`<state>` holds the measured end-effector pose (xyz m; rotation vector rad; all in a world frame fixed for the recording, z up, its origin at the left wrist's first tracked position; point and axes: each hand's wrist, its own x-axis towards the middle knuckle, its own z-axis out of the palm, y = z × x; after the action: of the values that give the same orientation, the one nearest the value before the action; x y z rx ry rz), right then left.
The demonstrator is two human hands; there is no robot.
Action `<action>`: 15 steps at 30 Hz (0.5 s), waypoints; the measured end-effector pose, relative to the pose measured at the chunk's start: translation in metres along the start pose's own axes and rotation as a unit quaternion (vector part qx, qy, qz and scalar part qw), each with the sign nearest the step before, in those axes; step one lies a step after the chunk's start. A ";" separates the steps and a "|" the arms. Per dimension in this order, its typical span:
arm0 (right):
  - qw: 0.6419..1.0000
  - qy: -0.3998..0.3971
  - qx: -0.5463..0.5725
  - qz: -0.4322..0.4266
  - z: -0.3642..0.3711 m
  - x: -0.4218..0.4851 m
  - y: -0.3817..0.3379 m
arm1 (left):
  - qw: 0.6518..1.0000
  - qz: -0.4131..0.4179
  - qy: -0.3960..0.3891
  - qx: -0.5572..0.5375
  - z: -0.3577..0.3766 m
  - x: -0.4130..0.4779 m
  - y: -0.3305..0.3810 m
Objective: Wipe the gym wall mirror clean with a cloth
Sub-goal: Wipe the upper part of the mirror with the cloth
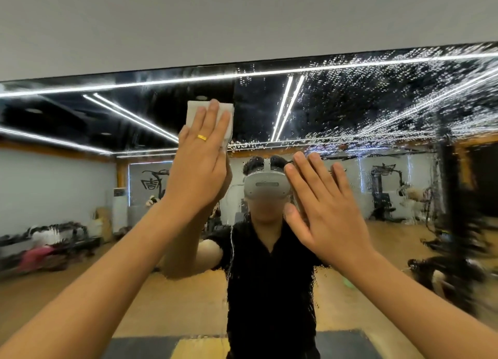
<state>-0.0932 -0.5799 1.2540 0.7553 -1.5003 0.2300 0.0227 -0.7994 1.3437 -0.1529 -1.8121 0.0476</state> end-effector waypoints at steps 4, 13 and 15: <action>1.000 0.003 0.002 -0.001 -0.002 -0.002 0.000 | 1.000 0.007 -0.011 0.022 -0.003 0.032 0.009; 1.000 0.009 0.005 -0.004 0.000 0.000 -0.003 | 0.999 0.011 0.012 0.049 -0.017 0.078 -0.004; 1.000 0.012 0.005 -0.004 0.000 0.000 -0.001 | 0.999 -0.017 0.024 0.041 -0.027 0.078 -0.016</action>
<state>-0.0921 -0.5806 1.2532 0.7651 -1.4732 0.2402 0.0289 -0.8065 1.4269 -0.0660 -1.7609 0.0931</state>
